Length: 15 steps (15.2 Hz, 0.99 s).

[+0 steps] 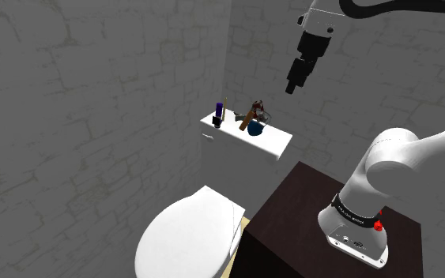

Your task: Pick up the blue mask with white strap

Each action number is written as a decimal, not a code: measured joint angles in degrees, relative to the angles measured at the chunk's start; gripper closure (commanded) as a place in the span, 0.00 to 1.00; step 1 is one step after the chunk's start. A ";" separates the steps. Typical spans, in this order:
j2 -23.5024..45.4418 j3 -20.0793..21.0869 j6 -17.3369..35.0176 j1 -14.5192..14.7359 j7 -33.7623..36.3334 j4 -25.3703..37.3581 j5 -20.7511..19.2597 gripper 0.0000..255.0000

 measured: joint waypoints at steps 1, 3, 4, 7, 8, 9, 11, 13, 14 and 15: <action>0.00 0.00 0.00 0.00 0.00 0.00 0.00 0.00; 0.31 -1.24 2.04 -0.22 -1.46 -1.57 -0.53 0.00; 1.37 -2.00 3.59 -0.31 -2.37 -1.95 -0.80 0.00; 4.02 -5.28 8.83 -0.95 -6.21 -4.09 -2.09 0.00; 5.38 -6.33 10.97 -1.06 -7.43 -4.76 -2.39 0.00; 6.17 -7.32 12.42 -1.20 -8.64 -5.25 -2.67 0.00; 9.70 -9.68 16.76 -1.35 -11.35 -5.84 -3.13 0.00; 12.96 -11.79 20.61 -1.31 -13.94 -6.14 -3.26 0.00; 14.72 -12.84 22.20 -1.21 -15.27 -5.83 -3.18 0.00; 16.87 -13.92 24.18 -1.02 -16.64 -5.57 -2.96 0.00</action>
